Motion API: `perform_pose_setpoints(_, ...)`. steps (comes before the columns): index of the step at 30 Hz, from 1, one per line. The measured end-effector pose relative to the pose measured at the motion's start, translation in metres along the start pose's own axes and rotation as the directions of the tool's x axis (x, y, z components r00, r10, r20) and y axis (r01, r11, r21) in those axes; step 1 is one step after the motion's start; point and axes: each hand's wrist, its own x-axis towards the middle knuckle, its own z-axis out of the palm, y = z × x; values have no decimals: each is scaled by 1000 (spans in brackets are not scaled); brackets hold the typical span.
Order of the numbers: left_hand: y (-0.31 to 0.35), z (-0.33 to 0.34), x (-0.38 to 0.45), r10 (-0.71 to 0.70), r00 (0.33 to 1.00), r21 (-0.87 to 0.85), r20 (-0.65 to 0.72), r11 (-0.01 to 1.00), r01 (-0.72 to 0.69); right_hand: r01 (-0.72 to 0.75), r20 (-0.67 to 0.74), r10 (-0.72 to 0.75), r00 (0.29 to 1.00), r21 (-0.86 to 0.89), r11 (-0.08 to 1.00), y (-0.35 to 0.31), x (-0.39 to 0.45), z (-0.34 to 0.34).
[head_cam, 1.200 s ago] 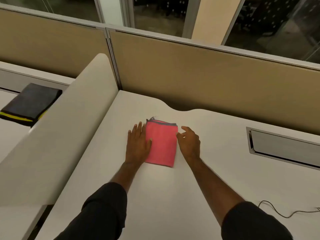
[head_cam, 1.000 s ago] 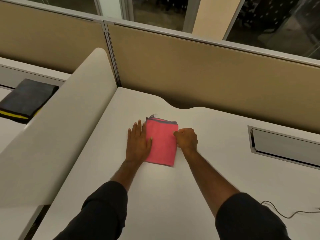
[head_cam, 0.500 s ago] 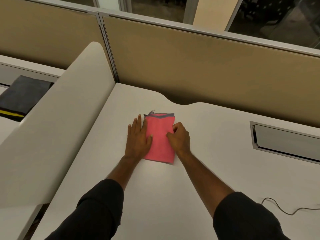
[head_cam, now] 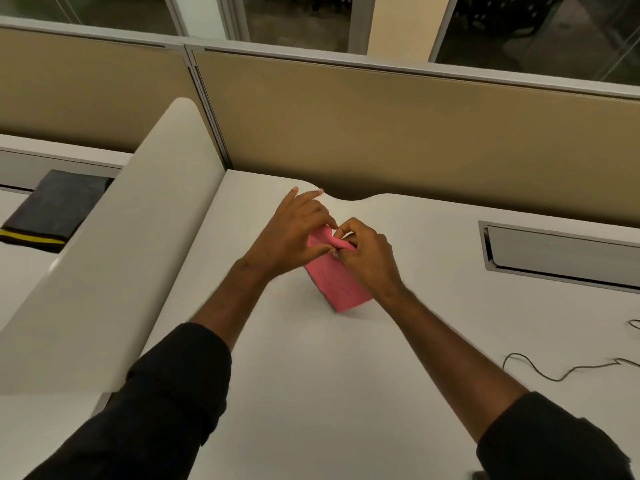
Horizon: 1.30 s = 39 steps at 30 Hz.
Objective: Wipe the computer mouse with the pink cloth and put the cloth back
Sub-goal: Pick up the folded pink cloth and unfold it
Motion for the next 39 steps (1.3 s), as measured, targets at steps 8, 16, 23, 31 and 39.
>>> perform_pose_setpoints(8,80,-28,7,26,999,-184,20,983,-22,35,-75,-41,996,-80,996,-2,-68,-58)
perform_pose_setpoints(16,158,-33,2,-8,1000,-391,16,920,14,-9,-126,-1,992,-85,996,10,-139,-131)
perform_pose_setpoints(23,210,-27,-4,0,1000,-483,12,875,6,-79,-158,63,985,-97,992,32,-192,-175)
perform_pose_setpoints(31,267,-13,-27,-33,999,-485,13,874,35,-4,-303,-182,935,-525,851,38,-228,-210)
perform_pose_setpoints(39,347,25,-58,-208,974,-490,-92,861,138,-62,-363,-128,923,-469,881,55,-259,-236)
